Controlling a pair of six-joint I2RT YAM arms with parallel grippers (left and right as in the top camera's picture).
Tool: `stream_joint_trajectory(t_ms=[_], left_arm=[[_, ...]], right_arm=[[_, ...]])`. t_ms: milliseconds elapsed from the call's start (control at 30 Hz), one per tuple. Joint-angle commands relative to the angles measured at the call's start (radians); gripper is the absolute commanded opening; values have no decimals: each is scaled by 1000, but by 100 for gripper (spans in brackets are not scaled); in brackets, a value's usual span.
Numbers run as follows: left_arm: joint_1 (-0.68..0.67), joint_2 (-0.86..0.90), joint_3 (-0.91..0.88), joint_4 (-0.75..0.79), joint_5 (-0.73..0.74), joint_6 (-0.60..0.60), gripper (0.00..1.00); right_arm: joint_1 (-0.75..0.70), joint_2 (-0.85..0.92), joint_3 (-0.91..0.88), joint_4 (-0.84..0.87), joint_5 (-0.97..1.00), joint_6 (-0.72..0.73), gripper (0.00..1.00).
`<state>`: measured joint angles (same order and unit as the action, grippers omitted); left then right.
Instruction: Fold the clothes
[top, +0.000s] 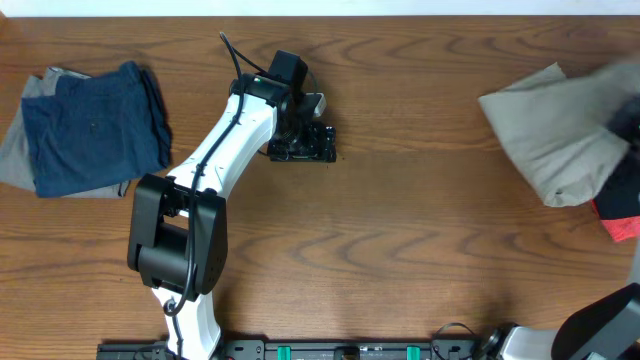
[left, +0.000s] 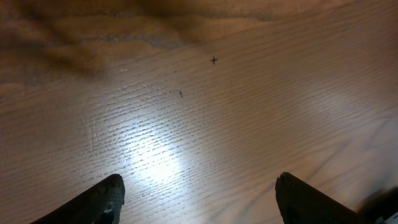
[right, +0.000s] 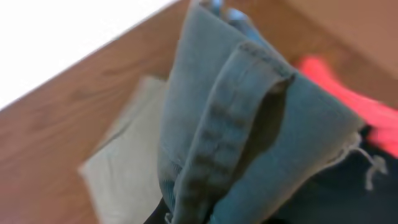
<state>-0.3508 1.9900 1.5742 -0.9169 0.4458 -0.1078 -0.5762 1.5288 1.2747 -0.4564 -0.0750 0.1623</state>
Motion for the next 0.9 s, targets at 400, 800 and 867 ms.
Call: stream_joint_trajectory(t_ms=[400, 800, 867], left_arm=[[0, 2, -8, -15, 6, -2, 79], [0, 2, -8, -15, 6, -2, 79], [0, 2, -8, -14, 6, -2, 79]], right_arm=[[-6, 26, -27, -63, -143, -37, 1], [213, 142, -28, -92, -146, 34, 1], [235, 171, -28, -81, -156, 59, 1]])
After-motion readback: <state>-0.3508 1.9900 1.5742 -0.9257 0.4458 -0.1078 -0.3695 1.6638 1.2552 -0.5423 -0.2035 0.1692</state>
